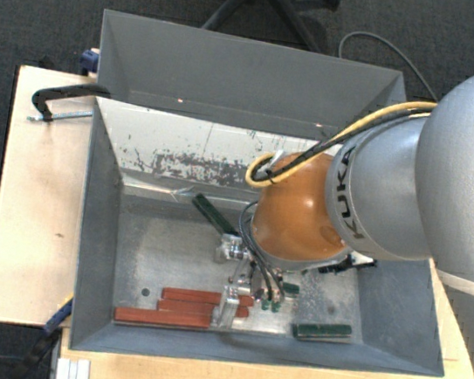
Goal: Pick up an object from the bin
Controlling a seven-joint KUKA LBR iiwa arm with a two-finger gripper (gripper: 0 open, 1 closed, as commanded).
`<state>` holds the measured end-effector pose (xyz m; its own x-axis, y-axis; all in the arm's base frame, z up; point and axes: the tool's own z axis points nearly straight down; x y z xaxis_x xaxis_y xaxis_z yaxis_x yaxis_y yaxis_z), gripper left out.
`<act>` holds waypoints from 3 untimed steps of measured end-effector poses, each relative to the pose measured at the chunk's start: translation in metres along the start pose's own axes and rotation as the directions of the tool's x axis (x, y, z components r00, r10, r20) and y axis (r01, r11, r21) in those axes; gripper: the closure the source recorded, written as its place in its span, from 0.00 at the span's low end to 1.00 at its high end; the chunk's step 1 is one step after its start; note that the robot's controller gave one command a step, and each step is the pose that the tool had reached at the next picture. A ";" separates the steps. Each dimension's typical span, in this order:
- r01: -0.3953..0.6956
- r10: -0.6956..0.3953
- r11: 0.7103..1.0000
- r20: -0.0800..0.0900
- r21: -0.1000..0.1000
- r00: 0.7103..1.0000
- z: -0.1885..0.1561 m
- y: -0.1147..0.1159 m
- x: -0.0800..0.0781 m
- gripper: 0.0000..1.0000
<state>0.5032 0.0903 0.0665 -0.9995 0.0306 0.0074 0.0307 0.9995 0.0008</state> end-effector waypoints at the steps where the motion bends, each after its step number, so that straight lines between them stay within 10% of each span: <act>1: -0.003 0.003 1.000 0.007 -0.001 1.000 -0.004 -0.001 -0.002 1.00; 3: -0.059 0.059 0.998 0.022 -0.006 0.998 -0.222 0.025 -0.017 1.00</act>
Offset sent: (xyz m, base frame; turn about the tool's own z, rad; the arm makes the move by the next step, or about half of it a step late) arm 0.0000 0.0000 0.0000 0.0000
